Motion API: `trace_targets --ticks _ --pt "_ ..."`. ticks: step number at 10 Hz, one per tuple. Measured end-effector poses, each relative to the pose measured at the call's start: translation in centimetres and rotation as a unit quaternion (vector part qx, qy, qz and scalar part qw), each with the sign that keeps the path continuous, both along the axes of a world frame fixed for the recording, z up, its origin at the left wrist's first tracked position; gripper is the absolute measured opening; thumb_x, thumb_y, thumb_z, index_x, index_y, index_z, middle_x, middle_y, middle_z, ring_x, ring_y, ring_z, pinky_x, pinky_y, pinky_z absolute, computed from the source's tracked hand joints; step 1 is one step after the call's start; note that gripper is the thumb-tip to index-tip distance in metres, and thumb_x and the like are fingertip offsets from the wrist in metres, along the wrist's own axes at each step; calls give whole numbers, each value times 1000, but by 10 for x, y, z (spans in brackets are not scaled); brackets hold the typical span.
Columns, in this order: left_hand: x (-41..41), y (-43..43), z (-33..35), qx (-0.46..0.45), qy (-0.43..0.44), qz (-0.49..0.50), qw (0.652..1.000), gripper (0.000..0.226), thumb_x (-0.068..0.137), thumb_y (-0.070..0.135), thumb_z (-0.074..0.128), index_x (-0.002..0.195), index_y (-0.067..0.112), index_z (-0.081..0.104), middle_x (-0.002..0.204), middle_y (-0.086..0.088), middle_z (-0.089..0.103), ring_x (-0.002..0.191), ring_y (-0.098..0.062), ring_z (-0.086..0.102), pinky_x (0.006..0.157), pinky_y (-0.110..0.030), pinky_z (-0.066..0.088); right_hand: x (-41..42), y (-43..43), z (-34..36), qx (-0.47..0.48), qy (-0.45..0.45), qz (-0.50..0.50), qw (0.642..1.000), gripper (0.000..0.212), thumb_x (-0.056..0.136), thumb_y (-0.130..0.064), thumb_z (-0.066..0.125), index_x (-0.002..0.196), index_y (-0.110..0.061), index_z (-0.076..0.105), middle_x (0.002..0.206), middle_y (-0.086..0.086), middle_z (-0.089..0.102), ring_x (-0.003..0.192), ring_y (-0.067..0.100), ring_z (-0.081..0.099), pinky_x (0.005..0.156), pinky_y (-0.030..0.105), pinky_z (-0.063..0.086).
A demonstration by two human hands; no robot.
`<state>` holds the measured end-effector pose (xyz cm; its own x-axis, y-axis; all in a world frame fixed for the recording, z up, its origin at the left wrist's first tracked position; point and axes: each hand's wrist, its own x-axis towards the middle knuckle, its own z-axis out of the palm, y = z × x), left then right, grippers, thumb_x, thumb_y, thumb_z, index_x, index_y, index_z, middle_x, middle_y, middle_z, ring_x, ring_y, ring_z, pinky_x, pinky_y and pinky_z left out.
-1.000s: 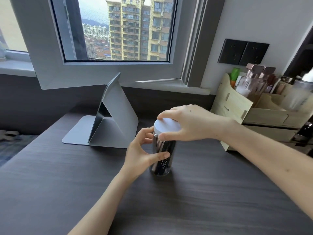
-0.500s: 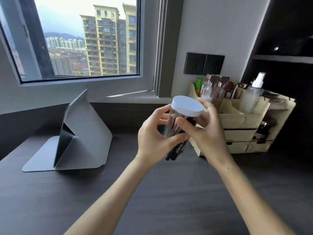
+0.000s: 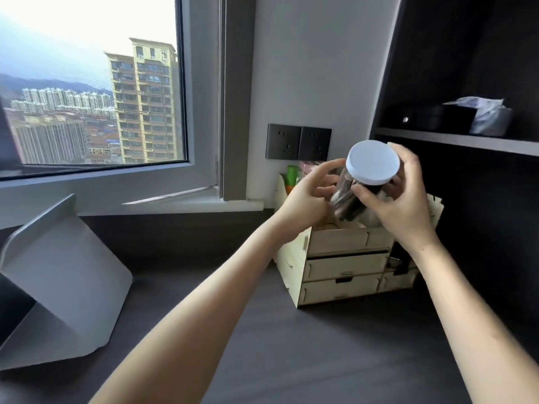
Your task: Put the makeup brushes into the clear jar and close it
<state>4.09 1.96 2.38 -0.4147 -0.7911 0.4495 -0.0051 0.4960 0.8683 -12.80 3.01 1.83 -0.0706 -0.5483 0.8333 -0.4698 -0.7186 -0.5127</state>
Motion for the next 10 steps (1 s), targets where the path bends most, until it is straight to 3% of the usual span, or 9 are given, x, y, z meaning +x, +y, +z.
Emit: trace_targets --ticks 1,2,3,4,5,6,7,9,10 --pt "-9 -11 -6 39 19 -14 999 74 70 -15 45 134 22 42 119 -8 54 105 -15 58 78 -28 54 -10 -18 -12 17 6 0 1000 73 73 -7 76 134 -12 35 125 -16 42 121 2 44 99 13 42" --pt "-15 -22 -15 62 31 0 998 72 70 -8 46 129 31 43 132 -14 47 120 -29 53 88 -44 51 -14 -31 -19 27 -13 -11 999 72 72 -11 77 132 -8 37 130 -1 44 123 11 44 93 5 41" --pt "-23 -27 -18 84 38 15 996 59 87 -14 37 130 26 44 114 -3 54 103 -7 62 78 -33 54 -15 -44 -15 48 -25 -59 997 69 72 -18 79 129 -9 41 123 0 48 114 14 49 83 0 41" --pt "-30 -31 -16 102 -5 48 994 62 87 -15 32 141 16 36 118 -2 56 96 -2 62 65 -21 50 -11 -57 -10 73 -9 -107 992 69 68 -34 80 124 -10 46 115 -2 56 107 17 57 74 6 41" --pt "-34 -41 -17 53 -100 129 985 73 79 -11 32 145 21 31 145 -13 41 131 -32 42 92 -38 49 -1 -62 -12 100 28 -204 974 70 68 -45 77 123 -9 52 117 8 65 108 26 60 69 16 36" --pt "-35 -44 -20 -1 -223 198 954 74 78 0 37 144 32 29 153 -12 26 138 -35 23 112 -49 22 3 -60 -17 72 123 -360 922 82 61 -73 58 113 -10 60 113 13 65 106 36 56 79 37 44" --pt "-37 -44 -20 -3 -285 220 933 75 79 3 39 144 37 24 154 -15 19 138 -35 18 113 -50 12 0 -65 -19 66 171 -435 882 92 57 -83 40 107 -9 64 119 15 60 105 38 52 85 45 40" --pt "-32 -43 -19 22 -262 202 943 76 79 1 35 143 40 25 149 -16 25 135 -35 22 113 -51 16 0 -64 -17 108 229 -481 840 98 63 -82 36 116 -3 59 134 18 52 113 39 49 93 50 35" --pt "-14 -45 -24 16 -205 232 951 70 81 5 34 141 40 31 138 -14 39 125 -35 37 107 -51 31 6 -58 -16 87 199 -484 848 91 71 -77 41 124 -4 53 133 19 52 114 40 50 100 53 31"
